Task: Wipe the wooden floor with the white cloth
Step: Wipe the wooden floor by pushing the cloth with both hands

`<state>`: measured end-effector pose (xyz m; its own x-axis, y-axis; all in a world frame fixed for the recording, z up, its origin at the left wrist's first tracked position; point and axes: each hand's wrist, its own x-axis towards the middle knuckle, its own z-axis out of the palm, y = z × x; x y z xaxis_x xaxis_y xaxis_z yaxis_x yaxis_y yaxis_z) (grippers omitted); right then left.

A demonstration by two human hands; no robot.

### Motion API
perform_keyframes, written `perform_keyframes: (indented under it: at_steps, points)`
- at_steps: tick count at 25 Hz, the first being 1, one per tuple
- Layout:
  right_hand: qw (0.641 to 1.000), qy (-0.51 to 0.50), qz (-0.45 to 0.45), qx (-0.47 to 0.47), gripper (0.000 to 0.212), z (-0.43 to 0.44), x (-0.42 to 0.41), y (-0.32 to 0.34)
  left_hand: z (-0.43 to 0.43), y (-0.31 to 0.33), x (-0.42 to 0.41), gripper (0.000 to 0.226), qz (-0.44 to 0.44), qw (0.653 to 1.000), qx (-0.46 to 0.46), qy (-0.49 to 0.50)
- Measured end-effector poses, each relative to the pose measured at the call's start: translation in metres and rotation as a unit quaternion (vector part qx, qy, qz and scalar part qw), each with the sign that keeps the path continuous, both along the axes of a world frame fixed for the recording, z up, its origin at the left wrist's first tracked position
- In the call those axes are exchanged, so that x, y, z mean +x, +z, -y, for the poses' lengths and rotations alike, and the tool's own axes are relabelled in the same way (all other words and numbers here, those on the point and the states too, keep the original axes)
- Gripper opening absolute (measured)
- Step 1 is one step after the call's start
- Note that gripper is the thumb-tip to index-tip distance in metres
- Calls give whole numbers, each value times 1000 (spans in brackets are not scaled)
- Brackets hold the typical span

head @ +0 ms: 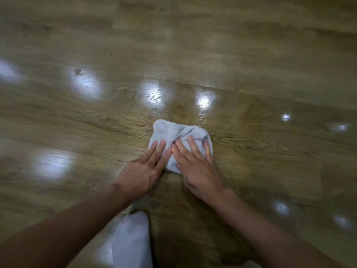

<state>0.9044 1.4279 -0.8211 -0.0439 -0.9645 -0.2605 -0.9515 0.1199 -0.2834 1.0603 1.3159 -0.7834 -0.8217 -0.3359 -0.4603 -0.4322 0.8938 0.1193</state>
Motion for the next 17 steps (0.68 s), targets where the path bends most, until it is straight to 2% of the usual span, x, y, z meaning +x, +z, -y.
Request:
perform_keyframes:
  at_steps: [5,7,11,13,15,17]
  points:
    - [999,27,-17,9,54,120,-15,-18,70,-9,-20,61,67,988,-41,130]
    - [999,34,-16,15,54,139,-15,-19,81,-4,-26,62,76,984,-44,158]
    - [995,91,-25,-27,55,65,-11,-11,24,-6,-4,57,63,980,14,186]
    - [995,101,-21,-7,56,10,10,-5,-25,-5,15,56,65,980,36,182]
    - [996,81,-6,30,56,-13,24,-5,-51,-6,18,55,73,982,20,174]
    - [997,59,25,53,54,11,22,-10,-42,-18,10,53,57,981,-27,185]
